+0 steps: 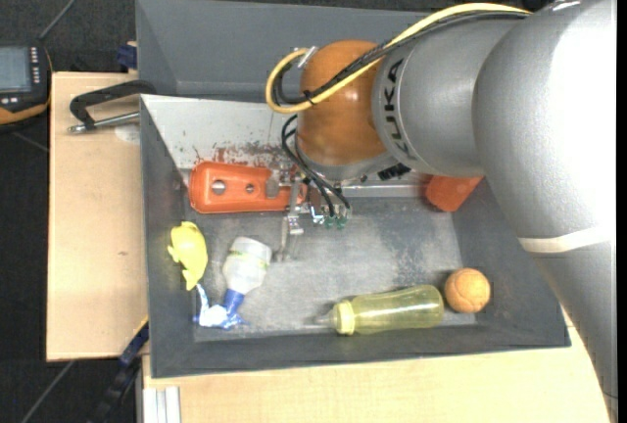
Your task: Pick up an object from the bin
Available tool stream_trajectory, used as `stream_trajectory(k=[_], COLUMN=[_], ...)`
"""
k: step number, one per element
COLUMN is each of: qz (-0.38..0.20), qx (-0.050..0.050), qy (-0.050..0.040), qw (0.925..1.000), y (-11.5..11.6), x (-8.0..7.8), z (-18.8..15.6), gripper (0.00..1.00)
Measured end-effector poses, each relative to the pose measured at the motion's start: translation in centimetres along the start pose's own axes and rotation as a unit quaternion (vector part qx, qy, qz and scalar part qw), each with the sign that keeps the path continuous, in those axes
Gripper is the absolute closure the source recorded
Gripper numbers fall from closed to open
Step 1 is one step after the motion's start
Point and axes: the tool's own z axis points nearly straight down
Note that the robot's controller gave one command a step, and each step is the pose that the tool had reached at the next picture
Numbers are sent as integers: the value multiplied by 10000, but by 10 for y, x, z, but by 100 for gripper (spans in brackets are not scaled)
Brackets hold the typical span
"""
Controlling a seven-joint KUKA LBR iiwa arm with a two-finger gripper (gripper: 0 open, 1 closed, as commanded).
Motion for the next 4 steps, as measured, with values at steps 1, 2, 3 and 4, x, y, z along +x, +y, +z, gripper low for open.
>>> stream_trajectory(k=[1,2,3,4], qz=[-1719,-1603,-1601,-1783], qx=[-2,-7,-8,-11], qy=[-19,-37,-36,-37], qw=[9851,9871,9871,9840], y=[-10,-15,-15,-16], x=[-6,-3,-3,4], z=[9,13,13,-7], gripper=[0,100,100,100])
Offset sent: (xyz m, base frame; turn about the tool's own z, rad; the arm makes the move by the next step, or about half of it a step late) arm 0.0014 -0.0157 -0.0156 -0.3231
